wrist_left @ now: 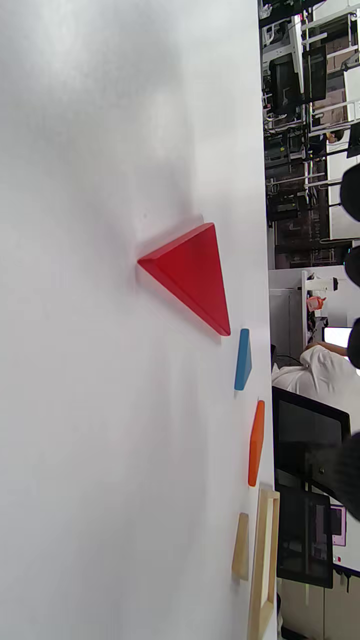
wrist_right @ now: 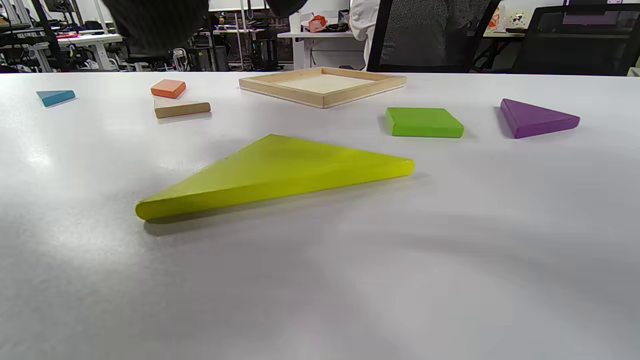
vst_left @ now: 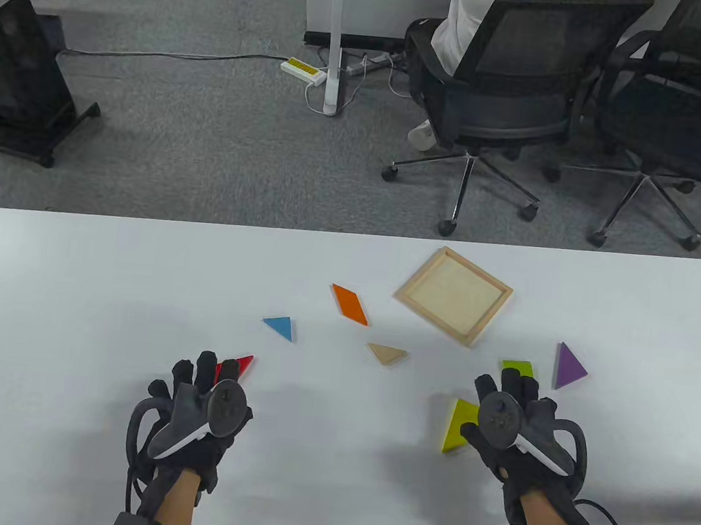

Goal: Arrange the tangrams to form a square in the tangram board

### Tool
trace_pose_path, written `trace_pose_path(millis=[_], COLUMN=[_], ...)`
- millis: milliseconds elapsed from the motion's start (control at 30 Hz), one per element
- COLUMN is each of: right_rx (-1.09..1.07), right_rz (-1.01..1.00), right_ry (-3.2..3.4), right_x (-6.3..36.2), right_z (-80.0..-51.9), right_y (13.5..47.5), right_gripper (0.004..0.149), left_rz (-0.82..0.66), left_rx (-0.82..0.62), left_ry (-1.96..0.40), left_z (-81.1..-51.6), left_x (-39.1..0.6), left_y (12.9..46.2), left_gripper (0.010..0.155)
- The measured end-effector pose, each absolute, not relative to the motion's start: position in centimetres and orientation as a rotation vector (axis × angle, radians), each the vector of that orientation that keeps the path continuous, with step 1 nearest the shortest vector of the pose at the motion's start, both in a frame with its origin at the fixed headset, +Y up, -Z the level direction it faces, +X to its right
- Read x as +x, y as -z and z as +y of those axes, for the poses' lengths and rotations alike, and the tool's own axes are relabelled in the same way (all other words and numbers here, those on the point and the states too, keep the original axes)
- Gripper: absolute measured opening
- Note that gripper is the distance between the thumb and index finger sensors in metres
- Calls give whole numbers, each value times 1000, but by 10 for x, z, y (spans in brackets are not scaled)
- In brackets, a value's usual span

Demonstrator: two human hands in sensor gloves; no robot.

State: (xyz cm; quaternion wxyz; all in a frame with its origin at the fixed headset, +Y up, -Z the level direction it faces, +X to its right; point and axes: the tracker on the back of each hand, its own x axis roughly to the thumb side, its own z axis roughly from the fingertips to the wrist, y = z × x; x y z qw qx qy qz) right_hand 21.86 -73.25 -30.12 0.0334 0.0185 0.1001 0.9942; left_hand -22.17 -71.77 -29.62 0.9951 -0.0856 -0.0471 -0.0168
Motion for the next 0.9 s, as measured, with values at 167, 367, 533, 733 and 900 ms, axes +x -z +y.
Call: trace_pose_path(millis=[167,367,533,733,900], right_rx=[53,62,86,89,97], right_rz=[307,305,270,188,94], right_ry=[-3051,-3060,-3075,-3098,-3081], right_x=[219,217,213,214,214], right_z=[-732,-731,-727,-713,-699], right_y=[301,300,299,306,315], right_gripper=[82,82,82,81,80], left_rz=[-106,-97,-83,-71,-64], left_rx=[-157,-145,-142,-139,-141], left_ry=[46,47,37,47,62], left_z=[-716,-712,-710,-709,-711], left_x=[-217,-218,-223,-225,-224], left_y=[295,293,293,292,290], left_gripper=[79,80,81,82,82])
